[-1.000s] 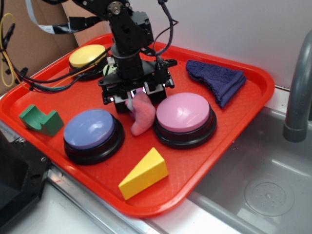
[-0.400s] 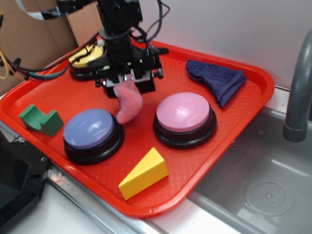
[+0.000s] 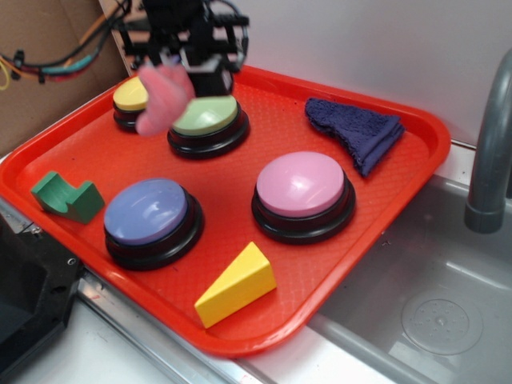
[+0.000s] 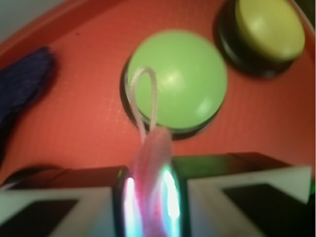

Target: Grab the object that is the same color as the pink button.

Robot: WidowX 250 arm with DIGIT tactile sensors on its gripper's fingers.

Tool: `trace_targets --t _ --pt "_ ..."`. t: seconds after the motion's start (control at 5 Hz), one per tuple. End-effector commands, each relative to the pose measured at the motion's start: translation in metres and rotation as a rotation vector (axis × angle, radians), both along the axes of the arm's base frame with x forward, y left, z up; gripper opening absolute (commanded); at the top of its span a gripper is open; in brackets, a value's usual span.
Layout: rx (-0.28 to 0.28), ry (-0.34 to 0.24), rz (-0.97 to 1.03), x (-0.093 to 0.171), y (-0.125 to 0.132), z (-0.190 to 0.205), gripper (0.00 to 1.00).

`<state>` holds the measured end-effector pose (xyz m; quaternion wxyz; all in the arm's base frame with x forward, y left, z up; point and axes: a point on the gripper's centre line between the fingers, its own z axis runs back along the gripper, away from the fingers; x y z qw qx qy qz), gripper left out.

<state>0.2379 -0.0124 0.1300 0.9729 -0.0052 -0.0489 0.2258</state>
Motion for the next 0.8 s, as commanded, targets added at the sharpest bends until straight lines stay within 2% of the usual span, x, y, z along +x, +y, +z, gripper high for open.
trace_targets --t 0.0,0.2,0.4,0.6 --pt "0.002 -0.074 -0.15 0.012 0.051 0.065 0.0" --pt "-0.001 -0.123 -0.126 0.007 0.075 0.077 0.0" --pt "0.001 -0.146 -0.202 0.005 0.075 0.078 0.0" --pt "0.043 -0.149 -0.169 0.004 0.072 0.075 0.0"
